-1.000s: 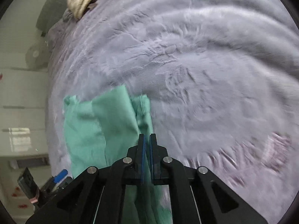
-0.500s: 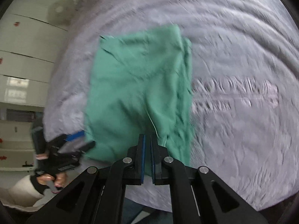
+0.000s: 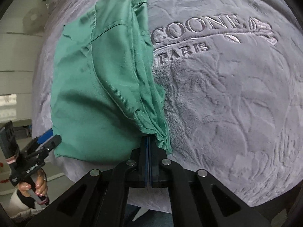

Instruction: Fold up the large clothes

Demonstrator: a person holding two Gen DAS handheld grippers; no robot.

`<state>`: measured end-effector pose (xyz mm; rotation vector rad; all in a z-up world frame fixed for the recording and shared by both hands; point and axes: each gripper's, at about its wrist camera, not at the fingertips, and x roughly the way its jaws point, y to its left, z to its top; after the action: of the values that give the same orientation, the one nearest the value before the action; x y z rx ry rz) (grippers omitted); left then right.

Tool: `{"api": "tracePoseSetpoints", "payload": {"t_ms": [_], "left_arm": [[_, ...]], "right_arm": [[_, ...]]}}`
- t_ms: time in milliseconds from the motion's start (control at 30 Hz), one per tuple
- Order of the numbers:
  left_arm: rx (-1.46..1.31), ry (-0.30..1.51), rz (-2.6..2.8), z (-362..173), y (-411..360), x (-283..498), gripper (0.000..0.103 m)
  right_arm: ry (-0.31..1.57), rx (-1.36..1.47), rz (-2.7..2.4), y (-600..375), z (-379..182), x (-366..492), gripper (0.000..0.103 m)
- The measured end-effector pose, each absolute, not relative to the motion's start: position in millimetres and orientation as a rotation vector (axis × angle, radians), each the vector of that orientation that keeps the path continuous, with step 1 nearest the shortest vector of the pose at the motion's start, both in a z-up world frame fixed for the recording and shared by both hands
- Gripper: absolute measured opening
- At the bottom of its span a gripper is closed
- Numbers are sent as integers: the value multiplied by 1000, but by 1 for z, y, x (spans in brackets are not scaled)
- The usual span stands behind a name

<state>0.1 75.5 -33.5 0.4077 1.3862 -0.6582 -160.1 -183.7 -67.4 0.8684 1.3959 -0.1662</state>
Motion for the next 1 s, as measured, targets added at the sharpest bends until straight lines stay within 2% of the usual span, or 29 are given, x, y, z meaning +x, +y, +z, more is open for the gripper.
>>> {"api": "tracePoseSetpoints", "payload": {"t_ms": [733,767,800,1000], "left_arm": [[405,1421,-554,-16,74,15,76],[394,1423,-551,-15,74,16,87],[375,1428,-544,-12,74,19,103],[348,1412,-525,5,70,33,103]], "right_arm": [[1451,807,-205,-170,-34,-142,3],[1441,807,-204,-171,-29,-140,3],[1429,808,-203,-171,-23,-138,3],[1357,754,-217,-168,14,-116,4]]}}
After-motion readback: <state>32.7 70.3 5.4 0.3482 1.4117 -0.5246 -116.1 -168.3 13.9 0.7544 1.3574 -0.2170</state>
